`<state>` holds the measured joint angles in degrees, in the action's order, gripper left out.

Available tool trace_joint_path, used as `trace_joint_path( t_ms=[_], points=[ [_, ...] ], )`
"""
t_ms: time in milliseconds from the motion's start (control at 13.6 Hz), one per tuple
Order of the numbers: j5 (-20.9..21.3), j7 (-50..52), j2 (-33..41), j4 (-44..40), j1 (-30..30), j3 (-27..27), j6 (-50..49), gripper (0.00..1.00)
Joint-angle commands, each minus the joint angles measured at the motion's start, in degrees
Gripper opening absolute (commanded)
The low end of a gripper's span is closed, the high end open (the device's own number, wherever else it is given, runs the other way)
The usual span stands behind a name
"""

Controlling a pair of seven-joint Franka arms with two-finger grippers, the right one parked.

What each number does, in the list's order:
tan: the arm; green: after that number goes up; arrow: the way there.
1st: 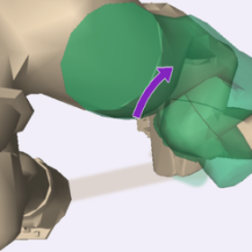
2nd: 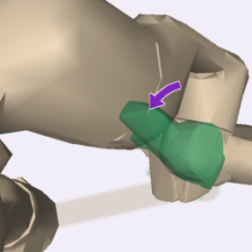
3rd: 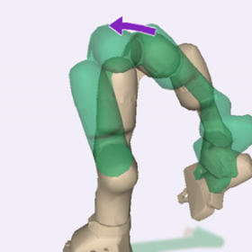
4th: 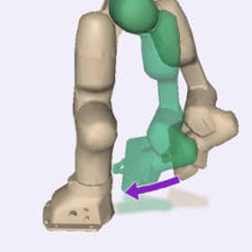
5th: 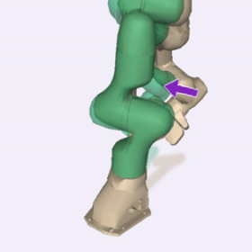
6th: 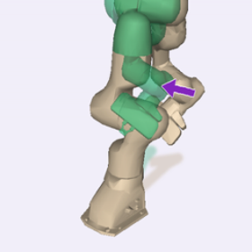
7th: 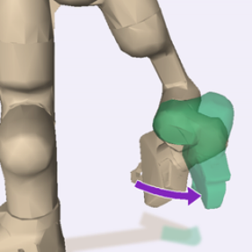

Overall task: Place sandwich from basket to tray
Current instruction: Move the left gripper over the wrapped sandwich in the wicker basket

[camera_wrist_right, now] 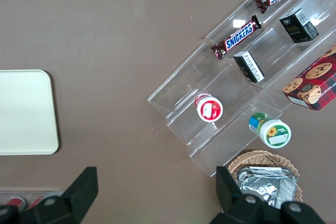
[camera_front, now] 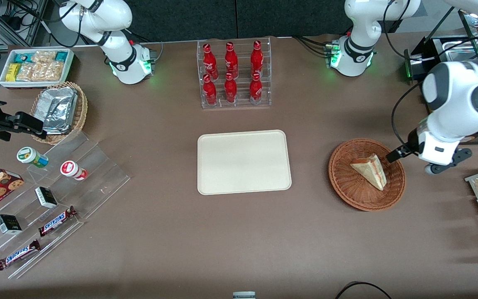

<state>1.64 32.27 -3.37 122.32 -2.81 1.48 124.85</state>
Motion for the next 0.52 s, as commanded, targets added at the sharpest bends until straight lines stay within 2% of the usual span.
trace_joint_path(
  t_ms=[0, 443],
  points=[
    [0.39, 8.58, 1.71, 5.82, -1.31, -0.34, 7.32, 1.00],
    [0.12, 15.28, -3.57, 8.01, -3.17, -0.34, 15.06, 1.00]
  ],
)
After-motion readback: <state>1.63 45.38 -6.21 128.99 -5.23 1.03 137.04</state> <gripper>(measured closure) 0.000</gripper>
